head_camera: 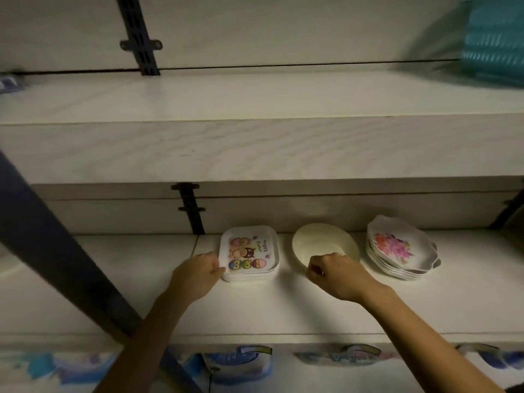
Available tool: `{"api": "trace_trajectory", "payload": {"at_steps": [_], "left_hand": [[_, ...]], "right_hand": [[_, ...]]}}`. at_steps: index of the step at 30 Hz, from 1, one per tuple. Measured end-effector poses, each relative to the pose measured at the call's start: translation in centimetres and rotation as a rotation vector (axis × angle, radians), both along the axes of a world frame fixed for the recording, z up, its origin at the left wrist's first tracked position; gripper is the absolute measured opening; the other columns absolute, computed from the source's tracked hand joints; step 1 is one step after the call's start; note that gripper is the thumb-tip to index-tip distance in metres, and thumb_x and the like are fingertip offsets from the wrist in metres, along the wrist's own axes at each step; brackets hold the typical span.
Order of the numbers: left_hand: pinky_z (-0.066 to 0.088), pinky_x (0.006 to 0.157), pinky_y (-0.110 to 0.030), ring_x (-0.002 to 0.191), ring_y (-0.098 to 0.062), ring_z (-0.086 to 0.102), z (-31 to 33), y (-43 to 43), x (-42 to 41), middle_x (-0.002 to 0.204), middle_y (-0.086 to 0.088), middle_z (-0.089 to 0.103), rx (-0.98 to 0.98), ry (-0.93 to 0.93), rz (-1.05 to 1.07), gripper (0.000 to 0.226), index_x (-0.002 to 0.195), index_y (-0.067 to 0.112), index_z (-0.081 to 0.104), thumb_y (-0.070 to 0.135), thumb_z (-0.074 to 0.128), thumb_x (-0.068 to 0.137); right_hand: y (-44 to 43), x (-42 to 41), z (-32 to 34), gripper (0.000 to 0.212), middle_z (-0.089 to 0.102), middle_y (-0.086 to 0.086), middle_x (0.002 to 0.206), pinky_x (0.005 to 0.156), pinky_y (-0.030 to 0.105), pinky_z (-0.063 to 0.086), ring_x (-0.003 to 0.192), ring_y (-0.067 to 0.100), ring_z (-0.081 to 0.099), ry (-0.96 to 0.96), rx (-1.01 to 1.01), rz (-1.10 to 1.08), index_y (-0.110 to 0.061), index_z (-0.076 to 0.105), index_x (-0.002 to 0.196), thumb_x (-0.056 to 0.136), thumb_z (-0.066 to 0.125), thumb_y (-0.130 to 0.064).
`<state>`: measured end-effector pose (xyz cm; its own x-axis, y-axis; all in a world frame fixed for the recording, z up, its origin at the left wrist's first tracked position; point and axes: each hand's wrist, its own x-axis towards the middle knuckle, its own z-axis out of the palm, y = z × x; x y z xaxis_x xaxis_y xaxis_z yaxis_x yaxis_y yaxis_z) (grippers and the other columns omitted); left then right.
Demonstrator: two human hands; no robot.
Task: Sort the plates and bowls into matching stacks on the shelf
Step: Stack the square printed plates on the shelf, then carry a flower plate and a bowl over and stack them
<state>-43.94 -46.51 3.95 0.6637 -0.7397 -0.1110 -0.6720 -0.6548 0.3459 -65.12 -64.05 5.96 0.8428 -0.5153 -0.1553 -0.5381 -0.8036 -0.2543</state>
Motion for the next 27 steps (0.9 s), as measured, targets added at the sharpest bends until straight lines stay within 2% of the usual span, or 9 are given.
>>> {"api": "trace_trajectory", "payload": {"at_steps": [4,7,10,14,17,21,25,27], "left_hand": [[0.049,0.078,-0.032,0.09,-0.022,0.061,1.9,3.9,-2.1,0.094,-0.004,0.066,-0.088,0.063,0.027,0.013,0.084,0.022,0.05,0.033,0.052,0.091],[0.049,0.083,-0.03,0.09,-0.016,0.06,2.8,7.0,-3.9,0.09,0.003,0.06,-0.113,0.101,0.099,0.013,0.091,0.025,0.051,0.037,0.05,0.09],[0.051,0.085,-0.033,0.086,-0.016,0.061,2.9,10.4,-5.5,0.084,0.007,0.058,-0.115,0.109,0.186,0.013,0.087,0.026,0.052,0.039,0.051,0.089],[0.046,0.076,-0.018,0.079,0.001,0.058,3.3,14.9,-6.7,0.079,0.013,0.059,-0.168,0.184,0.192,0.009,0.082,0.033,0.05,0.035,0.051,0.09],[0.048,0.074,-0.017,0.083,-0.007,0.06,3.8,18.2,-6.6,0.089,0.003,0.065,-0.187,0.133,0.239,0.011,0.09,0.025,0.055,0.034,0.049,0.092],[0.046,0.07,-0.016,0.081,-0.009,0.058,3.7,23.0,-5.2,0.087,0.005,0.061,-0.185,0.042,0.274,0.013,0.088,0.024,0.052,0.036,0.048,0.092],[0.04,0.068,-0.018,0.081,-0.012,0.056,3.5,28.1,-2.9,0.075,0.014,0.051,-0.181,-0.026,0.276,0.013,0.086,0.024,0.048,0.036,0.049,0.092],[0.047,0.073,-0.022,0.088,-0.015,0.06,3.3,30.8,-1.6,0.085,0.008,0.059,-0.165,-0.034,0.272,0.013,0.087,0.023,0.047,0.035,0.049,0.092]], "right_hand": [[1.5,1.6,0.5,0.032,0.065,0.002,0.096,0.072,0.031,0.047,0.081,0.021,0.058,0.014,-0.043,0.134,-0.018,0.059,0.102,0.096,0.037,-0.041],[2.9,2.7,0.8,0.033,0.066,0.002,0.106,0.077,0.032,0.051,0.089,0.021,0.062,0.006,-0.057,0.251,-0.022,0.058,0.107,0.096,0.035,-0.043],[4.9,3.8,1.2,0.032,0.065,0.0,0.113,0.078,0.033,0.053,0.093,0.022,0.063,0.0,-0.062,0.375,-0.023,0.057,0.107,0.096,0.034,-0.042],[8.6,5.2,1.6,0.028,0.065,-0.003,0.108,0.074,0.029,0.048,0.093,0.019,0.061,-0.035,-0.046,0.495,-0.025,0.06,0.103,0.096,0.036,-0.039],[11.6,6.5,1.9,0.029,0.066,-0.003,0.106,0.077,0.033,0.05,0.094,0.02,0.061,-0.043,-0.027,0.563,-0.025,0.06,0.101,0.095,0.037,-0.041],[15.6,8.3,2.4,0.027,0.065,-0.003,0.107,0.076,0.032,0.047,0.095,0.019,0.061,-0.058,-0.029,0.624,-0.026,0.059,0.103,0.095,0.037,-0.041],[20.6,10.4,2.7,0.026,0.064,-0.003,0.11,0.072,0.031,0.044,0.098,0.02,0.06,-0.069,-0.032,0.621,-0.03,0.057,0.106,0.094,0.039,-0.044],[23.4,11.5,2.7,0.025,0.065,-0.003,0.109,0.074,0.032,0.047,0.098,0.021,0.061,-0.074,-0.019,0.601,-0.03,0.057,0.106,0.094,0.041,-0.045]]}}
